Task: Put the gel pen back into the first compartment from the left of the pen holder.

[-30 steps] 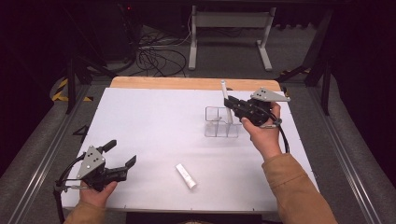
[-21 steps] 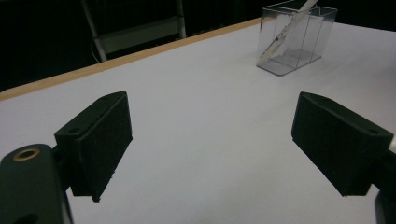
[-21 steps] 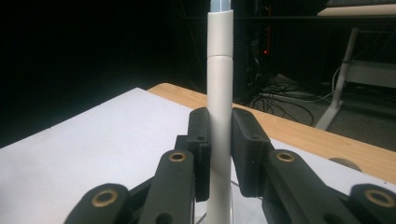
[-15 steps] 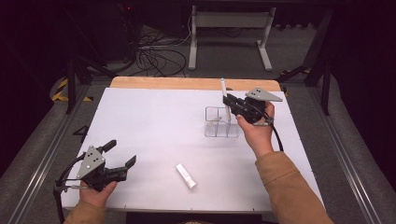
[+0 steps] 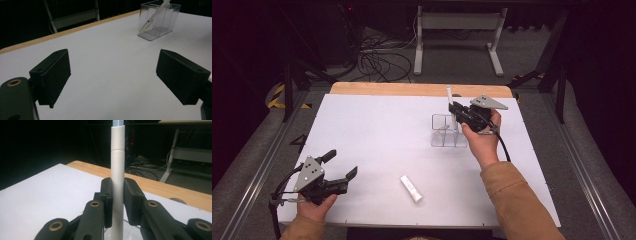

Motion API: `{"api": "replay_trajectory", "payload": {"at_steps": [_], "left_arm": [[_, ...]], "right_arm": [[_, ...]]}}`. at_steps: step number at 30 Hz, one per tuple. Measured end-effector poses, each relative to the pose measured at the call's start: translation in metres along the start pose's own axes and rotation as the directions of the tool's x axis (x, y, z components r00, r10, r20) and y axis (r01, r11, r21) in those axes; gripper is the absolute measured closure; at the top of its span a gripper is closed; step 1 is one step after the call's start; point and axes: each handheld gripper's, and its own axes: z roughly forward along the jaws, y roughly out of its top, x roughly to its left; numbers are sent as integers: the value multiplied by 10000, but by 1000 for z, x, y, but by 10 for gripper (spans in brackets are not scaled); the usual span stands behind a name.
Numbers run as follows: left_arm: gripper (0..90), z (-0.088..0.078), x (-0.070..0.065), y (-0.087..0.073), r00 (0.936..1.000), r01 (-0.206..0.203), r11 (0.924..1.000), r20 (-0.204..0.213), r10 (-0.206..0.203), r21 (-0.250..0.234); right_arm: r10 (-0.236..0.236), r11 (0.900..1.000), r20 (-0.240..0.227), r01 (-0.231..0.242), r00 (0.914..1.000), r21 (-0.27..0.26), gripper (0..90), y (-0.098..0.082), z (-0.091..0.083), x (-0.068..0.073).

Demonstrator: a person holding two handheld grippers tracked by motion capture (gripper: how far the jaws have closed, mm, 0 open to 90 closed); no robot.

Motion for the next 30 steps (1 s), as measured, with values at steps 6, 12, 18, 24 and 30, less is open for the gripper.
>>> {"api": "replay_trajectory", "payload": {"at_steps": [6,12,18,24,30], "left_arm": [[133,0,0,0,10000,-9,10000,1,9,6],[133,-1,0,0,10000,-9,10000,-7,9,-12],[133,-1,0,0,10000,3,10000,0,-3,-5],[132,-1,0,0,10000,-23,10000,2,23,-6],[131,0,0,1,10000,-24,10000,-12,23,-11]], "right_arm": [[35,10000,27,-35,10000,64,788,-3,2,1],[72,10000,153,-73,9999,35,680,-3,2,0],[-66,10000,323,68,9995,-50,542,-1,-6,-1],[-126,9998,209,129,9997,-149,496,0,-22,5],[-117,9994,-160,112,9998,-336,479,6,-37,15]]}}
